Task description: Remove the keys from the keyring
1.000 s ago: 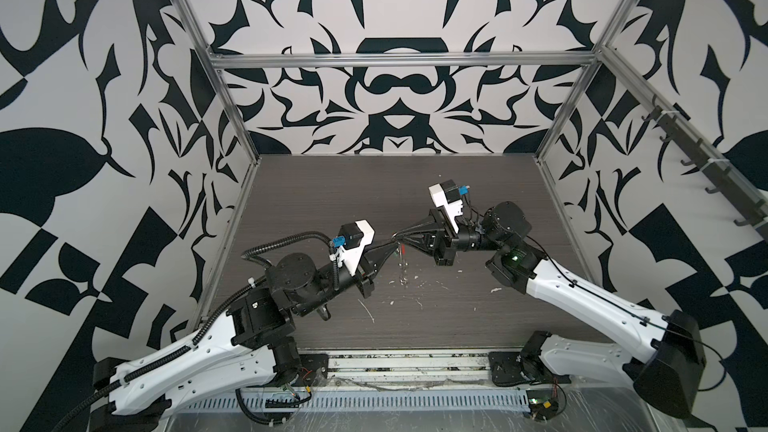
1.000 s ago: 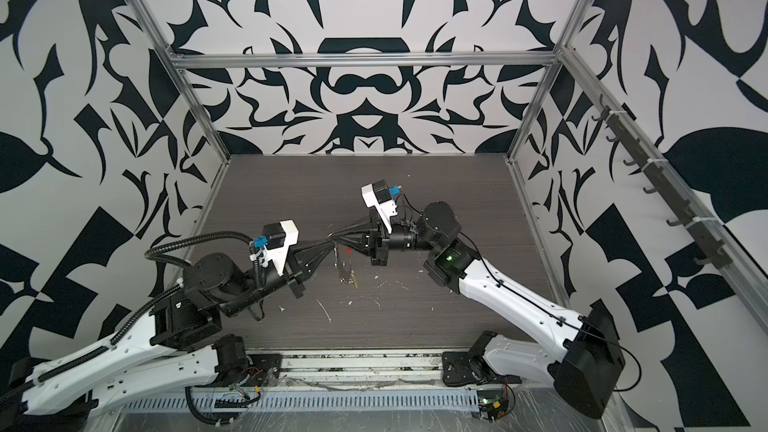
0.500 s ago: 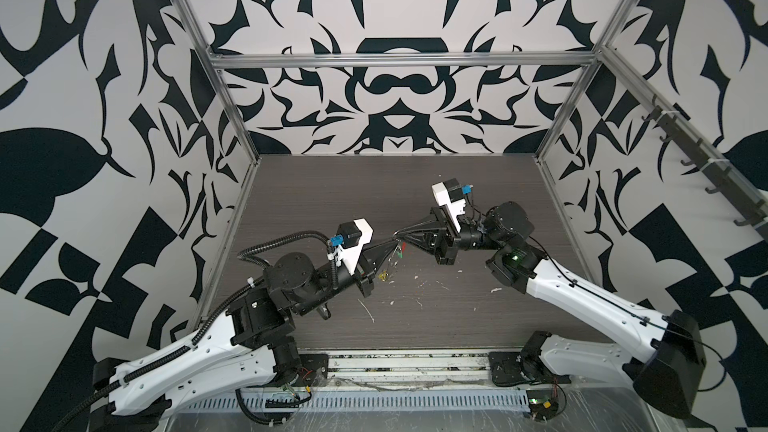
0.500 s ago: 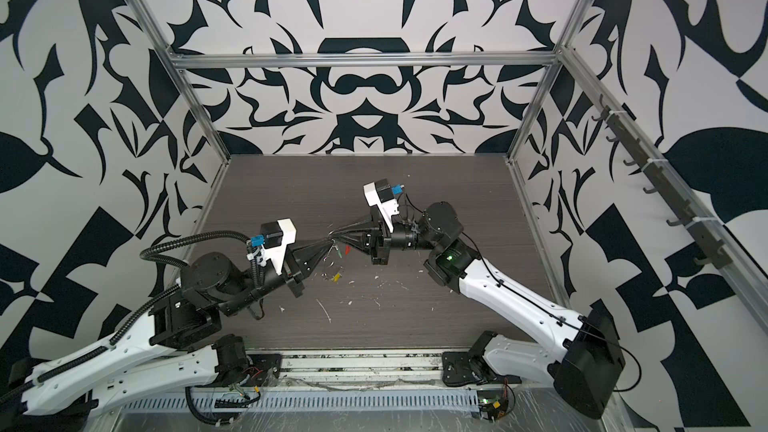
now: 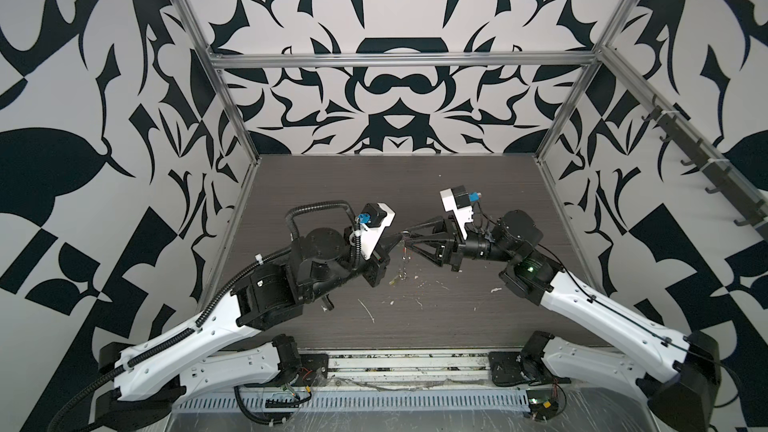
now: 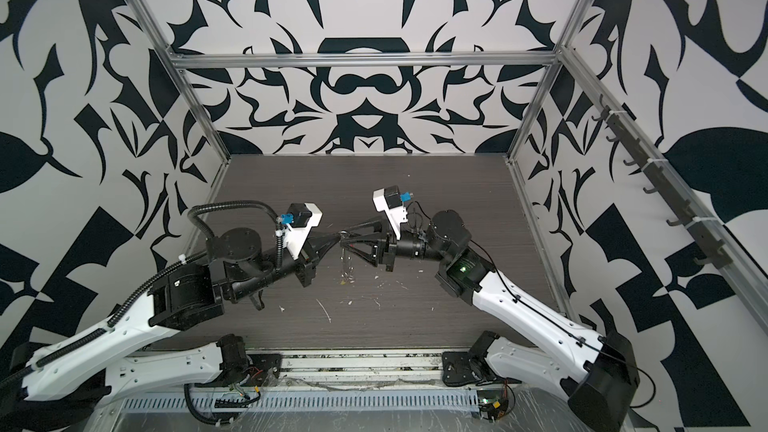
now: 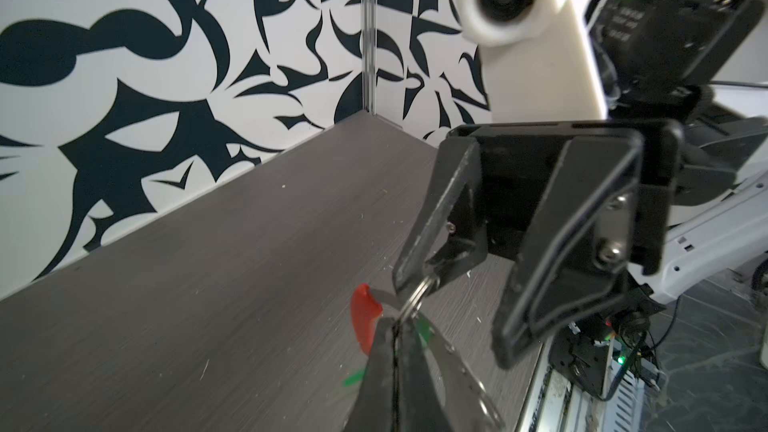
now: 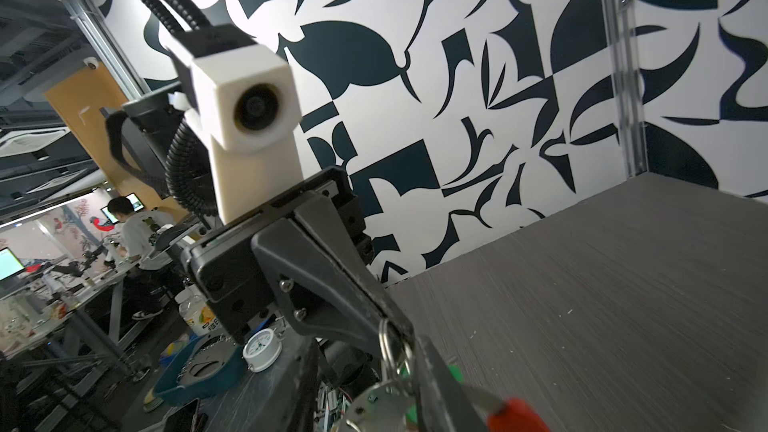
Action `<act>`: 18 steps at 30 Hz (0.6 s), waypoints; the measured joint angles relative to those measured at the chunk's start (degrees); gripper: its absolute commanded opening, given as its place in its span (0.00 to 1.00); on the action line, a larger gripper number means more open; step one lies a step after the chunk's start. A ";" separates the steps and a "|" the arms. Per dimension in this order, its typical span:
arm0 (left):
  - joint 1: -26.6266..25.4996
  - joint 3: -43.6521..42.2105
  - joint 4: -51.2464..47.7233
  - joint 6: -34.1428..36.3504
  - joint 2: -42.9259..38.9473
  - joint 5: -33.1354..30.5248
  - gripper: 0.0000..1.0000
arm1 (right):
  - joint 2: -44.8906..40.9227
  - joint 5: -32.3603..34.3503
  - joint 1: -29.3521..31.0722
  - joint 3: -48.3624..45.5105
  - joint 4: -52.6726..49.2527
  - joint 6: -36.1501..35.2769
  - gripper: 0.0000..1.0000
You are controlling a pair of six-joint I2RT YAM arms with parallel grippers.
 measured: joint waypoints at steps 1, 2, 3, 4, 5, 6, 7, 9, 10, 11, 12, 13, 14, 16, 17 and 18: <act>0.02 0.66 -1.25 -0.44 0.35 -0.59 0.00 | -0.92 0.63 0.09 -0.48 -1.64 -0.37 0.41; 0.07 1.31 -2.36 -0.81 0.61 -1.25 0.00 | -1.73 1.31 0.13 -0.87 -3.06 -1.01 0.35; 0.13 1.92 -3.30 -1.16 0.87 -1.79 0.00 | -2.54 2.10 0.26 -1.25 -4.66 -1.51 0.29; 0.20 2.84 -4.57 -1.55 1.25 -2.36 0.00 | -3.28 3.04 0.33 -1.60 -6.21 -1.99 0.27; 0.22 3.76 -5.66 -1.88 1.64 -2.73 0.00 | -4.00 4.22 0.33 -1.75 -8.09 -2.58 0.26; 0.24 4.50 -6.40 -2.05 2.10 -2.99 0.00 | -4.46 5.16 0.33 -1.84 -9.51 -3.32 0.23; 0.26 5.44 -7.30 -2.21 2.67 -3.19 0.00 | -4.87 6.32 0.24 -1.84 -11.15 -4.00 0.22; 0.26 6.82 -8.85 -2.36 3.78 -3.48 0.00 | -5.16 7.54 -0.48 -1.84 -13.49 -4.83 0.27; 0.26 7.39 -9.42 -2.36 4.39 -3.52 0.00 | -5.01 7.34 -1.25 -1.84 -14.27 -5.05 0.31; 0.26 7.72 -9.92 -2.36 4.96 -3.52 0.00 | -4.59 6.64 -2.29 -1.84 -14.58 -5.03 0.34; 0.26 7.78 -10.27 -2.34 5.33 -3.52 0.00 | -4.02 5.44 -3.39 -1.81 -14.45 -4.81 0.37; 0.26 7.80 -10.88 -2.32 5.70 -3.52 0.00 | -3.17 3.82 -4.59 -1.75 -14.21 -4.61 0.40; 0.26 7.80 -11.61 -2.29 6.10 -3.50 0.00 | -2.03 2.01 -5.64 -1.62 -13.84 -4.44 0.41; 0.37 8.26 -13.11 -2.27 7.04 -3.41 0.00 | 0.35 -0.83 -7.06 -1.11 -13.46 -4.07 0.43; 0.39 8.92 -14.08 -2.25 7.76 -3.23 0.00 | 1.66 -2.25 -7.61 -0.57 -13.53 -3.96 0.43; 0.46 9.66 -14.88 -2.25 8.37 -3.04 0.00 | 2.71 -3.34 -7.85 0.02 -13.49 -3.87 0.43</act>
